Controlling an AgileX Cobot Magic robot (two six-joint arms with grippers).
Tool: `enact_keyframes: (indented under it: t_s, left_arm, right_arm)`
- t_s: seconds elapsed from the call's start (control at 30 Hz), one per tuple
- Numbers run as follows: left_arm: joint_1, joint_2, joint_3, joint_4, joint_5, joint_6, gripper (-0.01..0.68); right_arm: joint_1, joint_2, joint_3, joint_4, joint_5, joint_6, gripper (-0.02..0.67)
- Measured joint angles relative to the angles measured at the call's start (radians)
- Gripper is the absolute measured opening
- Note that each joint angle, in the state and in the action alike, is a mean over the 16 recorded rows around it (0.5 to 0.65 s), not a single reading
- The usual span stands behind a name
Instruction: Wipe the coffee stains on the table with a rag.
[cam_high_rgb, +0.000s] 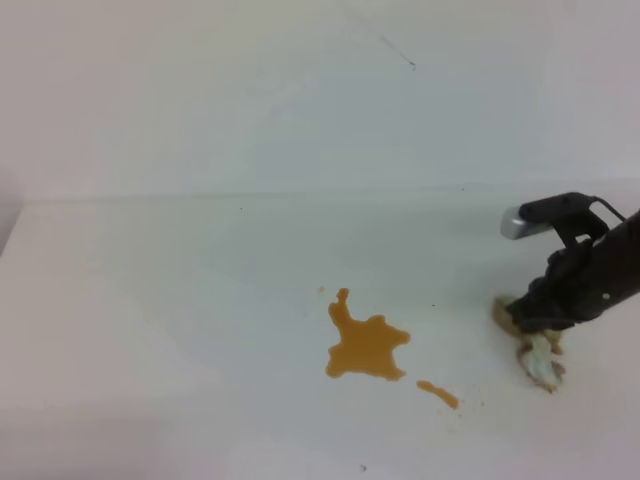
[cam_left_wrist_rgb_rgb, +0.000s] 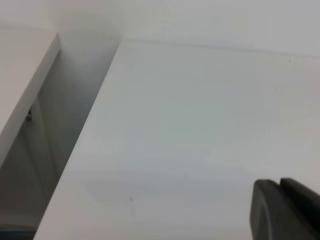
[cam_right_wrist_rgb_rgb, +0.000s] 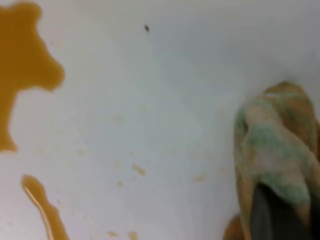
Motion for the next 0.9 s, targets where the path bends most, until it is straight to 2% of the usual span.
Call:
enact_keyframes:
  t_s: [0.13, 0.37, 0.67, 0.9]
  left_arm:
    - [0.000, 0.000, 0.000, 0.000, 0.000, 0.000, -0.002]
    - [0.000, 0.000, 0.000, 0.000, 0.000, 0.000, -0.002]
    - [0.000, 0.000, 0.000, 0.000, 0.000, 0.000, -0.002]
    - [0.000, 0.000, 0.000, 0.000, 0.000, 0.000, -0.002]
  right_arm:
    - [0.029, 0.001, -0.066, 0.004, 0.031, -0.006, 0.028]
    - [0.107, 0.003, -0.173, 0.010, 0.035, -0.025, 0.025]
    - [0.208, 0.040, -0.243, 0.012, -0.057, -0.119, 0.025]
    - [0.251, 0.133, -0.340, 0.008, -0.047, -0.191, 0.024]
